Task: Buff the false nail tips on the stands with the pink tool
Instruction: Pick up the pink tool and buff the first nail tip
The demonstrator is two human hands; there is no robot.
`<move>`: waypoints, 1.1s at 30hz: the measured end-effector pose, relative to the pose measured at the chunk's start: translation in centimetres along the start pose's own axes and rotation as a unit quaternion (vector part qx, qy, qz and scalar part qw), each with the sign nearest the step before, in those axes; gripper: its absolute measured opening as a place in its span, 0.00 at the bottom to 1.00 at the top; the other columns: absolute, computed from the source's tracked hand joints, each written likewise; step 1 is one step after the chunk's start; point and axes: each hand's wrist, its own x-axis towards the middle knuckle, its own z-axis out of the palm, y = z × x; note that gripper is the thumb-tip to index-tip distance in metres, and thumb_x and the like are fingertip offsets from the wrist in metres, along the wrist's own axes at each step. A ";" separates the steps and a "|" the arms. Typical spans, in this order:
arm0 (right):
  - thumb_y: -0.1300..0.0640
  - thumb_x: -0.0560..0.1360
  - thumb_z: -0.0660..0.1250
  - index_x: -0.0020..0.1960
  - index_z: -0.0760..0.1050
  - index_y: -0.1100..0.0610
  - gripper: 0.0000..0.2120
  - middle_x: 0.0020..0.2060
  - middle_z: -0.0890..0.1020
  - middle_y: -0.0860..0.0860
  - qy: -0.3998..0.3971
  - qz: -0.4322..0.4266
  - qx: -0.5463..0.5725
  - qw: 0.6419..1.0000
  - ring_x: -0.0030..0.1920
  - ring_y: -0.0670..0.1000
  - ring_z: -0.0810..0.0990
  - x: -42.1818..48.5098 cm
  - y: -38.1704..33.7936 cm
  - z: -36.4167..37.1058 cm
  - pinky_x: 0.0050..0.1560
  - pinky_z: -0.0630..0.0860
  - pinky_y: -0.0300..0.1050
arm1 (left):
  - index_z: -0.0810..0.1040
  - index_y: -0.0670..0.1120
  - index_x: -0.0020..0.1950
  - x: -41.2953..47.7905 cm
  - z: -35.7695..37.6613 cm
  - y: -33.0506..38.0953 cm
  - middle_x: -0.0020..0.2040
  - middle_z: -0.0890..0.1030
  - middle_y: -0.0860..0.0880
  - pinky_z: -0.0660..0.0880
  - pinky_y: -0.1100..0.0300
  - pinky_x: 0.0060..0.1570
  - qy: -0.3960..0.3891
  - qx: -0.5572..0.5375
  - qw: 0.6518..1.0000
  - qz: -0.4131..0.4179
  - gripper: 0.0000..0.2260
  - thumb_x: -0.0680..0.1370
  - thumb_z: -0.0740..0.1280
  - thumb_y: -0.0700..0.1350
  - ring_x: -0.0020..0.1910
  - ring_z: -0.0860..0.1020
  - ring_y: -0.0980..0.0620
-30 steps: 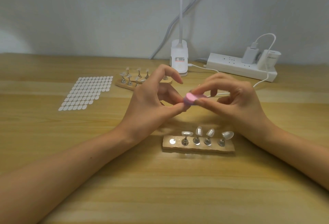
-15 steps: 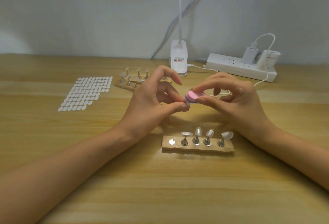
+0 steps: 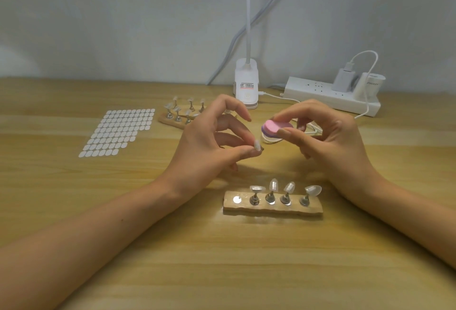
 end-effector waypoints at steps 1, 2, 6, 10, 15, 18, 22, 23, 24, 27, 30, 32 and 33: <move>0.49 0.71 0.73 0.50 0.83 0.48 0.08 0.46 0.82 0.42 -0.013 -0.007 0.003 1.000 0.42 0.48 0.75 -0.1 -0.1 0.1 0.34 0.72 0.35 | 0.73 0.48 0.53 0.0 0.0 0.0 0.41 0.85 0.47 0.75 0.63 0.29 -0.001 -0.001 1.000 0.001 0.20 0.71 0.79 0.36 0.39 0.86 0.48; 0.49 0.71 0.74 0.50 0.83 0.48 0.09 0.46 0.82 0.44 -0.033 -0.018 -0.001 0.999 0.43 0.49 0.75 -0.2 -0.2 0.3 0.32 0.73 0.38 | 0.73 0.49 0.53 0.0 0.0 0.0 0.41 0.85 0.47 0.76 0.62 0.29 -0.001 -0.002 1.000 0.002 0.20 0.70 0.79 0.36 0.38 0.85 0.49; 0.47 0.70 0.74 0.47 0.84 0.50 0.09 0.44 0.84 0.43 -0.016 0.021 -0.024 0.999 0.43 0.45 0.74 0.0 -0.1 0.2 0.34 0.73 0.41 | 0.73 0.49 0.52 0.0 0.0 -0.1 0.38 0.84 0.48 0.76 0.62 0.29 -0.002 0.002 1.000 0.003 0.19 0.70 0.79 0.36 0.34 0.84 0.51; 0.49 0.71 0.74 0.49 0.83 0.50 0.08 0.46 0.83 0.47 -0.050 -0.030 -0.025 0.998 0.44 0.50 0.75 -0.2 -0.4 0.5 0.32 0.74 0.43 | 0.73 0.51 0.49 0.0 0.0 0.0 0.36 0.83 0.49 0.76 0.62 0.29 -0.002 0.000 1.000 0.003 0.19 0.68 0.81 0.40 0.32 0.83 0.52; 0.48 0.71 0.73 0.49 0.83 0.48 0.09 0.45 0.82 0.42 -0.013 0.000 -0.043 0.999 0.43 0.46 0.75 0.1 -0.1 0.0 0.33 0.72 0.40 | 0.73 0.50 0.49 0.0 0.1 0.0 0.35 0.84 0.48 0.72 0.72 0.33 0.004 0.014 1.000 0.003 0.20 0.68 0.80 0.36 0.35 0.85 0.53; 0.49 0.72 0.73 0.50 0.83 0.50 0.09 0.46 0.82 0.44 -0.056 -0.043 -0.054 0.996 0.45 0.50 0.76 0.0 -0.1 0.4 0.32 0.74 0.43 | 0.72 0.49 0.51 0.0 0.0 0.0 0.35 0.84 0.47 0.72 0.73 0.34 0.001 0.016 1.000 0.012 0.20 0.69 0.80 0.38 0.38 0.86 0.50; 0.48 0.71 0.72 0.50 0.83 0.50 0.09 0.46 0.82 0.42 -0.015 -0.008 -0.056 0.998 0.44 0.48 0.75 0.2 0.1 -0.2 0.32 0.74 0.42 | 0.71 0.49 0.50 0.0 0.1 -0.1 0.35 0.85 0.46 0.73 0.73 0.35 -0.001 0.011 1.000 0.007 0.20 0.70 0.79 0.36 0.37 0.86 0.49; 0.49 0.72 0.72 0.50 0.82 0.50 0.09 0.46 0.81 0.42 -0.015 -0.022 -0.051 0.998 0.43 0.48 0.75 0.2 0.0 -0.1 0.32 0.74 0.41 | 0.71 0.49 0.50 0.0 0.1 -0.1 0.35 0.85 0.46 0.72 0.73 0.35 -0.001 0.013 1.000 0.010 0.19 0.70 0.79 0.36 0.37 0.86 0.50; 0.49 0.72 0.72 0.50 0.82 0.51 0.09 0.47 0.81 0.43 -0.026 -0.042 -0.053 0.997 0.44 0.49 0.75 0.1 -0.1 0.0 0.32 0.74 0.41 | 0.71 0.49 0.50 0.0 0.1 -0.1 0.35 0.85 0.47 0.72 0.74 0.34 0.000 0.017 1.000 0.012 0.19 0.70 0.79 0.37 0.37 0.86 0.50; 0.48 0.72 0.72 0.50 0.83 0.51 0.09 0.46 0.81 0.43 -0.047 -0.054 -0.087 0.994 0.45 0.48 0.75 0.1 0.1 0.4 0.35 0.73 0.39 | 0.71 0.49 0.50 0.1 0.1 0.0 0.35 0.85 0.48 0.71 0.74 0.34 0.007 0.034 0.999 0.010 0.19 0.70 0.80 0.40 0.36 0.86 0.52; 0.47 0.72 0.72 0.50 0.82 0.50 0.09 0.46 0.81 0.40 -0.007 -0.023 -0.079 0.997 0.44 0.47 0.74 0.2 0.2 -0.3 0.32 0.73 0.47 | 0.71 0.48 0.50 0.0 0.2 0.1 0.35 0.85 0.48 0.71 0.74 0.35 0.010 0.040 0.999 0.007 0.19 0.70 0.79 0.37 0.35 0.85 0.53; 0.48 0.74 0.72 0.51 0.82 0.49 0.08 0.47 0.80 0.41 -0.027 -0.063 -0.080 0.994 0.44 0.48 0.75 0.1 0.0 0.0 0.33 0.74 0.44 | 0.71 0.48 0.50 -0.1 0.2 0.2 0.35 0.85 0.48 0.71 0.74 0.35 0.009 0.041 0.999 0.012 0.19 0.70 0.80 0.42 0.35 0.85 0.53; 0.49 0.74 0.72 0.51 0.82 0.50 0.08 0.47 0.81 0.41 -0.049 -0.077 -0.090 0.992 0.46 0.48 0.75 0.1 0.0 0.3 0.34 0.74 0.41 | 0.71 0.49 0.50 -0.1 0.2 0.3 0.35 0.85 0.49 0.71 0.74 0.35 0.011 0.043 0.999 0.013 0.19 0.69 0.80 0.46 0.35 0.85 0.53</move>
